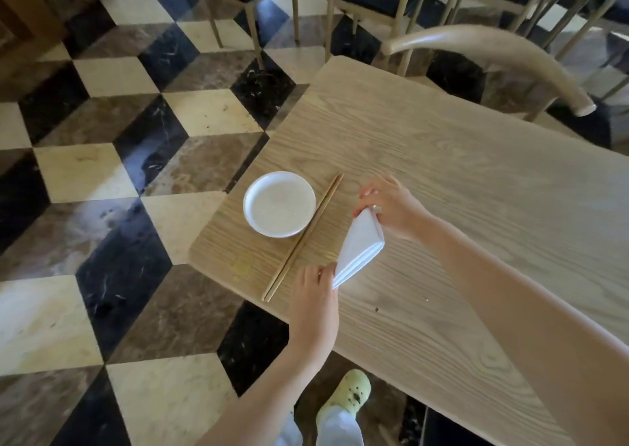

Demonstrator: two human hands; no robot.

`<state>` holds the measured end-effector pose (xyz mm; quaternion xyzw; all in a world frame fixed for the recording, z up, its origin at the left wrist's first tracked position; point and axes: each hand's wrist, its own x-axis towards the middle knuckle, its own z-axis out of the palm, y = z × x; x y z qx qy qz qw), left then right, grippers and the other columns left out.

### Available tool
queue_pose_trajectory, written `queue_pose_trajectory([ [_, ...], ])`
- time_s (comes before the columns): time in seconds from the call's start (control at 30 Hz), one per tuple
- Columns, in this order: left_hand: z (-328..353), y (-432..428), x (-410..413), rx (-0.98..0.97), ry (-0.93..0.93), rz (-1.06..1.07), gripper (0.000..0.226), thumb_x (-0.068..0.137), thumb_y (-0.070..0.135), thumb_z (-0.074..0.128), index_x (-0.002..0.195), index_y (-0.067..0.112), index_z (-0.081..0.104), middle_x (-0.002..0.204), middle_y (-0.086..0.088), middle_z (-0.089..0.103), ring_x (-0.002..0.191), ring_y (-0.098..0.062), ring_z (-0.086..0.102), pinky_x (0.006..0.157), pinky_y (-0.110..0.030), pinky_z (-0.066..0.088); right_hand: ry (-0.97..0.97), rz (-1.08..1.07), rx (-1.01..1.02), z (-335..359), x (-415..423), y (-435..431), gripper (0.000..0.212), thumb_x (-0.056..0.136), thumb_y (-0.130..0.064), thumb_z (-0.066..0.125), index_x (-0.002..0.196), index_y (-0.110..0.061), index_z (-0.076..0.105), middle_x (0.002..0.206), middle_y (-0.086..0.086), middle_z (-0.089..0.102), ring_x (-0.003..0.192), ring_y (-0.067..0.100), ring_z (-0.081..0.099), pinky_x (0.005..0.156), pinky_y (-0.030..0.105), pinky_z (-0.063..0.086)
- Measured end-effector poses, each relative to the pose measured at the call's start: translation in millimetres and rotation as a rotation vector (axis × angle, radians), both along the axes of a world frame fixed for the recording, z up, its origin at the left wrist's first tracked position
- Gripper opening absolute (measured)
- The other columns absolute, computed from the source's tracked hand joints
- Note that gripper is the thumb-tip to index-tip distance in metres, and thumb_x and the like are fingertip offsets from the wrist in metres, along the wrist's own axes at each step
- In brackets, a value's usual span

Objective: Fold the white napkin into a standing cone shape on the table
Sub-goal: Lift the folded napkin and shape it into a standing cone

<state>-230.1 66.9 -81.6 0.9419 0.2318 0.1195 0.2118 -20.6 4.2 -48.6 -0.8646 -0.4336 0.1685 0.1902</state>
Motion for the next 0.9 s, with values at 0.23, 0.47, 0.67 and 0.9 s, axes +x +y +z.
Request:
queue_pose_trajectory([
  [0.23,-3.6,7.0,-1.7,-0.121,-0.051,0.014,0.026,0.070,0.009,0.078,0.089,0.008,0.060,0.078,-0.002,0.060,0.070,-0.015,0.058,0.061,-0.020,0.049,0.029,-0.051,-0.143,-10.3,6.6,14.0,0.038,0.081,-0.004,0.055,0.118,-0.011,0.055,0.122,0.007,0.052,0.114,0.025,0.045,0.089,0.026,0.032],
  [0.47,-12.4,11.3,-17.0,-0.204,-0.078,0.045,0.026,0.075,0.016,0.075,0.094,0.008,0.060,0.074,0.001,0.057,0.066,-0.008,0.048,0.061,-0.017,0.043,0.005,-0.062,-0.260,-14.0,8.9,6.9,0.035,0.075,-0.009,0.054,0.061,-0.034,0.035,0.078,-0.010,0.043,0.083,0.019,0.046,0.069,0.030,0.036],
  [0.67,-19.9,10.1,-24.8,-0.137,-0.084,0.028,0.023,0.073,0.015,0.077,0.091,0.010,0.063,0.077,0.000,0.058,0.073,-0.007,0.041,0.070,-0.017,0.036,-0.070,0.088,-0.435,-8.0,14.6,-18.0,0.014,0.081,-0.015,0.049,0.080,-0.028,0.054,0.082,-0.010,0.042,0.082,0.018,0.047,0.066,0.026,0.030],
  [0.9,-22.6,12.6,-24.8,-0.150,-0.082,0.002,0.019,0.074,0.017,0.076,0.086,0.010,0.063,0.076,0.000,0.057,0.071,-0.011,0.044,0.070,-0.021,0.040,-0.078,0.080,-0.566,-1.8,12.2,-33.4,0.023,0.085,-0.019,0.048,0.105,-0.021,0.058,0.103,-0.003,0.050,0.113,0.022,0.044,0.081,0.027,0.027],
])
